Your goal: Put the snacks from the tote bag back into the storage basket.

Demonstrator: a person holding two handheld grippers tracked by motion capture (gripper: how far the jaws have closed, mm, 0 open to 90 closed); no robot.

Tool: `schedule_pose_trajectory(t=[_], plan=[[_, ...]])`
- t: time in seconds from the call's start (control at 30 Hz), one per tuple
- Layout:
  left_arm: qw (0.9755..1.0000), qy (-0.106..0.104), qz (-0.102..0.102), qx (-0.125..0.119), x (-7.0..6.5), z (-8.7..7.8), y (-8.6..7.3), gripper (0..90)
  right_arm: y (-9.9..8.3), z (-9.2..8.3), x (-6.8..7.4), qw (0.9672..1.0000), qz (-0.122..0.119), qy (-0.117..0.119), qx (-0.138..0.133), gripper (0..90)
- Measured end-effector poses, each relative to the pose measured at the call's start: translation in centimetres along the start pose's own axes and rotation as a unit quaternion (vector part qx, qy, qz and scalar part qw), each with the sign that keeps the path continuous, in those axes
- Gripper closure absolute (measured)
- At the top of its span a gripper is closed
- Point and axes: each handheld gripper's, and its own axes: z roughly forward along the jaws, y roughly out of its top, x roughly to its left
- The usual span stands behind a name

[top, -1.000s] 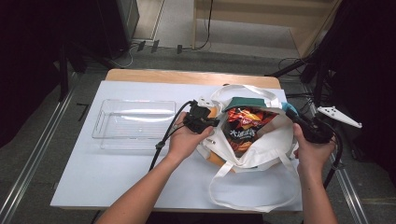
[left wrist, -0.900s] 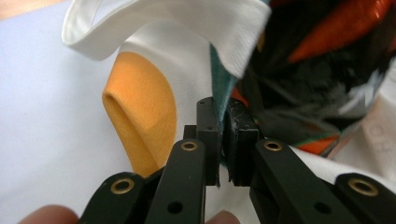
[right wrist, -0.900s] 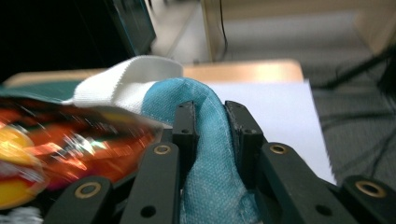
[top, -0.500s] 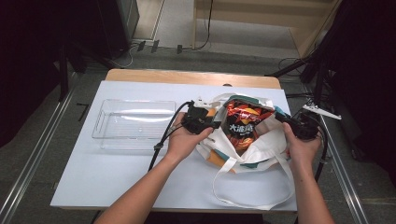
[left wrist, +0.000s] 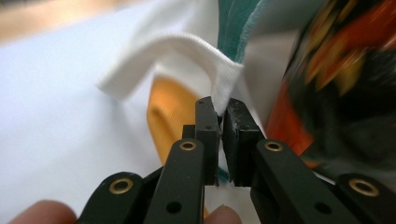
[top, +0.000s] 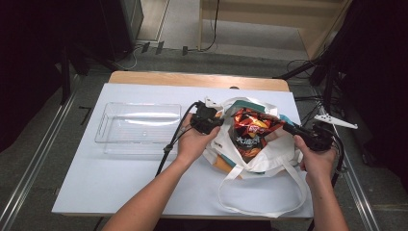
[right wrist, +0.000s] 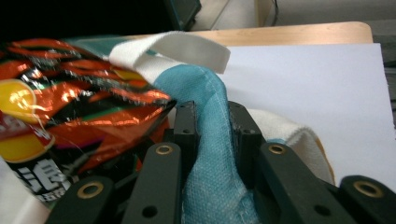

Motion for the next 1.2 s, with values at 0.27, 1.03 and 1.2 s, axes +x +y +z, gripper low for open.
schedule_pose_trajectory(t=[0.27, 1.03, 1.2], plan=[[0.9989, 0.013, 0.021, 0.041, -0.6, 1.3, -1.0, 86.0, 0.0, 1.6, -0.9, 0.9977, 0.03, -0.059, -0.018, 76.3], [0.9962, 0.005, -0.031, -0.081, -0.5, -4.5, -3.5, 49.1, -2.2, -1.7, -0.1, 0.991, 0.013, -0.101, -0.088, 47.9], [0.9964, 0.005, -0.025, -0.081, -1.6, -4.6, -5.1, 50.0, -2.1, -3.8, 1.5, 0.9883, 0.009, -0.087, -0.125, 44.1]])
